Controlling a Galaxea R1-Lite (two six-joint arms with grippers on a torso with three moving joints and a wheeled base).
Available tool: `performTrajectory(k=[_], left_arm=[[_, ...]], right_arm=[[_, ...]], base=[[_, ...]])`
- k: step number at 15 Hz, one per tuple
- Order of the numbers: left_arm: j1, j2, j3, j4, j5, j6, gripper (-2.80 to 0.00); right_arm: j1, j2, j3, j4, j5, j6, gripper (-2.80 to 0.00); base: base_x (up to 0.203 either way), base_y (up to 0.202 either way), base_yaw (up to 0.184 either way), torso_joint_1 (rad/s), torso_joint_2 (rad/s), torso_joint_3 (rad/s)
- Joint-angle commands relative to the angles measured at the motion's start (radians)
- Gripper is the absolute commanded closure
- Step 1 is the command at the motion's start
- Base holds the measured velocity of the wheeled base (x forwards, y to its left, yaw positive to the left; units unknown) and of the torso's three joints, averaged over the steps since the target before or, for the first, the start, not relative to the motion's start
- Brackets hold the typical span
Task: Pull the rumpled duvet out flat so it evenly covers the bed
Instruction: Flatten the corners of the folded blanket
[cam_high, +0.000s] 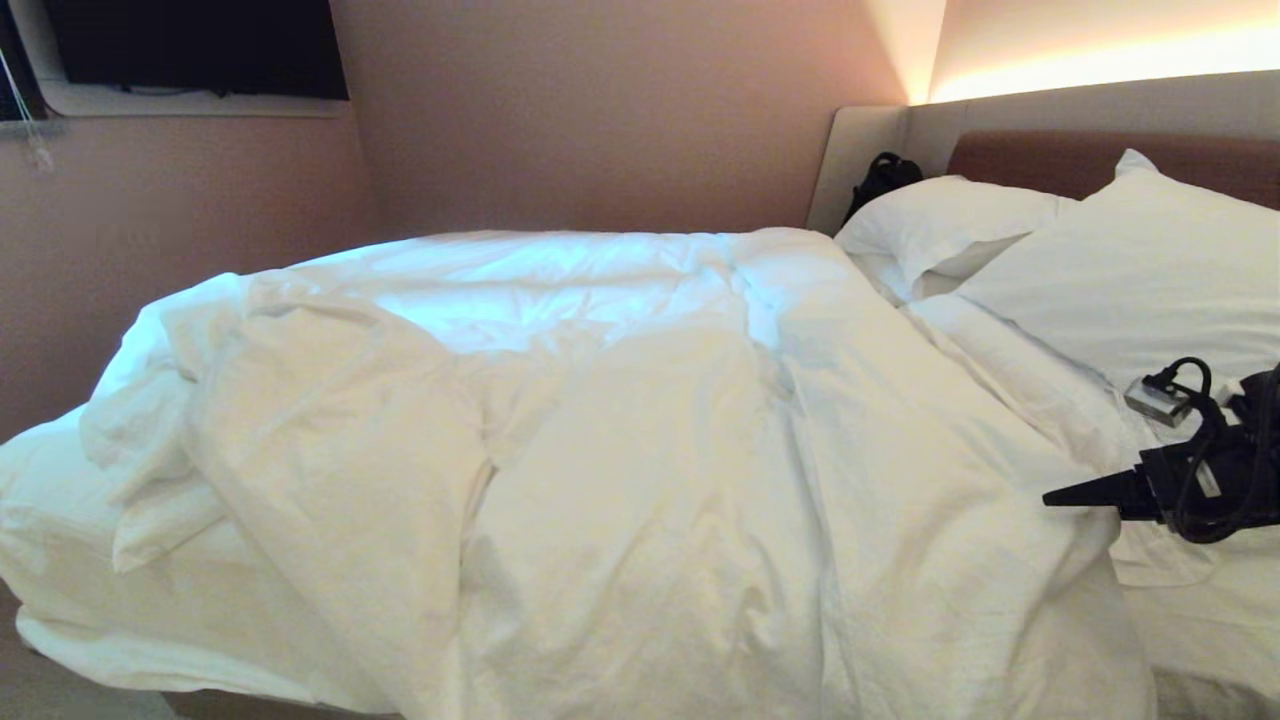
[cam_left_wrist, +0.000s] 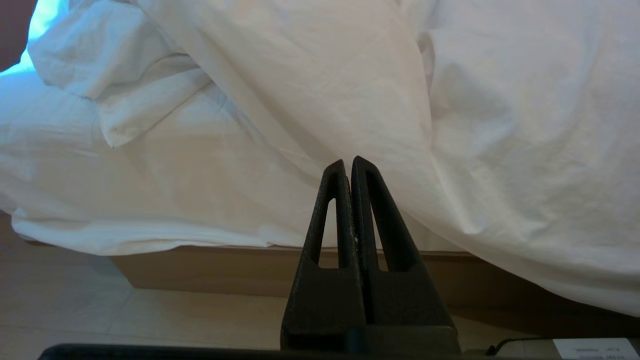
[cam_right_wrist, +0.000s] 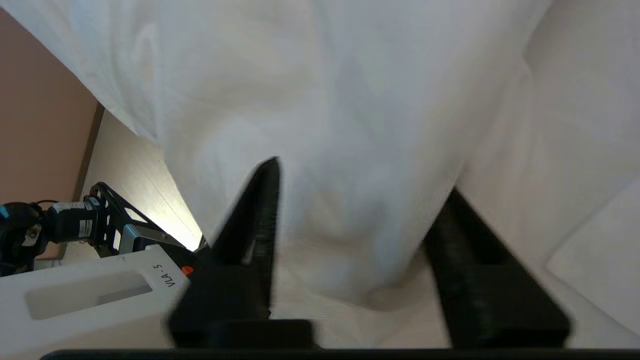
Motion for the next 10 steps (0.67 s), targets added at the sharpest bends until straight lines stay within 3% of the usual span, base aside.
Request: performTrajectory(k=[1, 4, 7, 8, 10], left_arm=[[0.002, 0.001, 0.000, 0.000, 0.000, 0.000, 0.00], [0.001, 0.000, 0.000, 0.000, 0.000, 0.000, 0.00], [0.001, 0.000, 0.000, 0.000, 0.000, 0.000, 0.00], [0.001, 0.000, 0.000, 0.000, 0.000, 0.000, 0.00], [0.001, 0.000, 0.000, 0.000, 0.000, 0.000, 0.00]], right_arm=[[0.000, -0.017, -0.001, -0.002, 0.006, -0.001, -2.80], [-0.001, -0.163, -0.022, 0.002, 0.007, 0.030, -2.80], [0.001, -0.314, -0.076, 0.004, 0.006, 0.168, -2.80], [0.006, -0.347, -0.088, 0.004, 0.004, 0.217, 0.00], [0.018, -0.408, -0.090, 0.009, -0.006, 0.275, 0.00]], base=[[0.000, 0.000, 0.000, 0.000, 0.00, 0.000], [0.000, 0.000, 0.000, 0.000, 0.00, 0.000], [0.000, 0.000, 0.000, 0.000, 0.00, 0.000], [0.000, 0.000, 0.000, 0.000, 0.00, 0.000], [0.000, 0.000, 0.000, 0.000, 0.00, 0.000]])
